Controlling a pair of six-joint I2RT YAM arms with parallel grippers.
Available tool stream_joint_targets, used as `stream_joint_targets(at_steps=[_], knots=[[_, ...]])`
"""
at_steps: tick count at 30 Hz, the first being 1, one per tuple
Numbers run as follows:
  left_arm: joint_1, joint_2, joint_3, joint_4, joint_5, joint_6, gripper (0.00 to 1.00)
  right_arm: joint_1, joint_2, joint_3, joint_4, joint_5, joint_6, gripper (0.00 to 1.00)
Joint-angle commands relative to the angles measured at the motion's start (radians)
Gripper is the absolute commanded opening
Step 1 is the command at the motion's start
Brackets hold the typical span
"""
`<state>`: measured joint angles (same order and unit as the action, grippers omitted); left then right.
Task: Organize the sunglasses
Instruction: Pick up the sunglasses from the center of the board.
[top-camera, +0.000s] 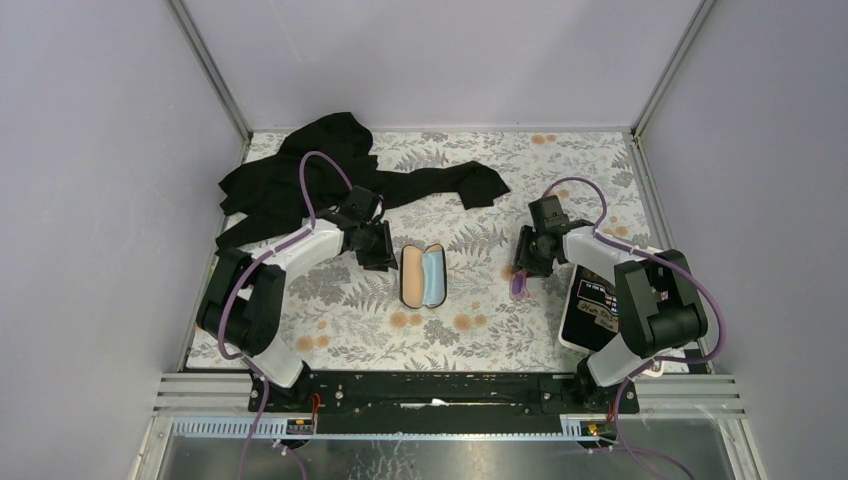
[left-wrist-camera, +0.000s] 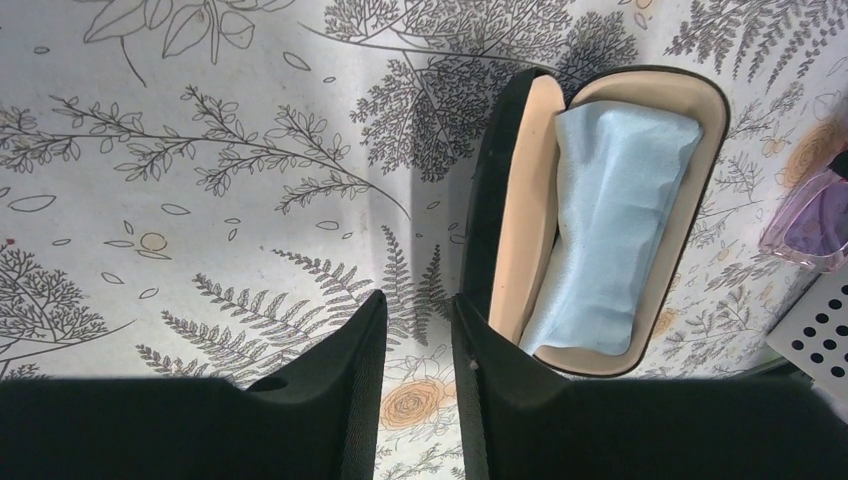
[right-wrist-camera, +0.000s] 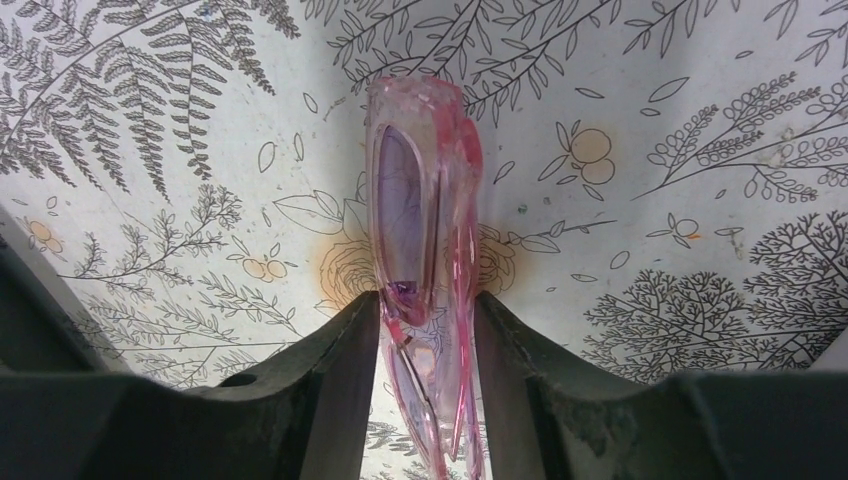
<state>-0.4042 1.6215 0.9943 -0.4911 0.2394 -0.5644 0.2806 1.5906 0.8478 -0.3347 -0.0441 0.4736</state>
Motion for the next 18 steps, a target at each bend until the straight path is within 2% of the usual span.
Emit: stream_joint_targets(at_steps=[1,5,12,18], knots=[[-0.004,-0.021,-0.021,0.02,-0.016,0.024,0.35,0.006,0.026,-0.01,0.016,0.034,0.025,0.48],[-0.004,-0.024,-0.03,0.023,-0.015,0.027,0.35,0.006,0.033,-0.012,0.033,0.037,0.04,0.47],[-0.004,-0.024,-0.047,0.027,-0.02,0.027,0.35,0.009,0.035,-0.018,0.048,-0.001,0.042,0.27],[-0.004,-0.022,-0.054,0.033,-0.053,0.014,0.35,0.01,-0.061,-0.012,0.055,-0.094,0.036,0.25]])
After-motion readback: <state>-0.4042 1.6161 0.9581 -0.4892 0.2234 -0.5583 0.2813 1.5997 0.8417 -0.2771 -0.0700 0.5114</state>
